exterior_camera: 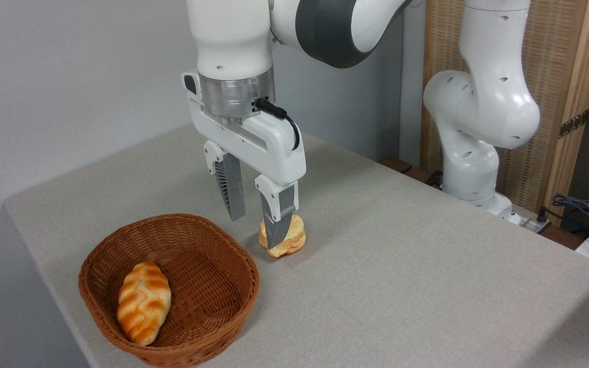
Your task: Put bread into the basket
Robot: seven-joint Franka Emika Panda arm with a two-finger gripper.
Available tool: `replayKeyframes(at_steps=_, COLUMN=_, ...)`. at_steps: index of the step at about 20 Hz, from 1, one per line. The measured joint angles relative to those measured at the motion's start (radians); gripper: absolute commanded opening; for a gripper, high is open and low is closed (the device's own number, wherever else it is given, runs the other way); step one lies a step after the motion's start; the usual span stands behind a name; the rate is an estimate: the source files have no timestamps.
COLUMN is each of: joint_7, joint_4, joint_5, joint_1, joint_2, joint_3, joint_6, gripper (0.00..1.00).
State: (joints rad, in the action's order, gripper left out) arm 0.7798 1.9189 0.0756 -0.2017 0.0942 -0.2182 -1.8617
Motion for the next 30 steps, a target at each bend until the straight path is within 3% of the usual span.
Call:
replayKeyframes(at_steps=5, joint_7=0.002, joint_4=-0.024, joint_5=-0.002, joint_1=0.0, joint_2=0.0, joint_3=0.0, joint_6=0.0, gripper=1.0)
replayKeyframes(at_steps=11, joint_7=0.08, joint_4=-0.04, joint_5=-0.003, joint_1=0.0, joint_2=0.0, joint_3=-0.008, joint_6=0.0, gripper=1.0)
replayKeyframes(at_steps=30, joint_7=0.083, joint_4=-0.047, joint_5=-0.002, joint_1=-0.004, joint_2=-0.001, joint_3=-0.032, joint_6=0.045, gripper=1.0)
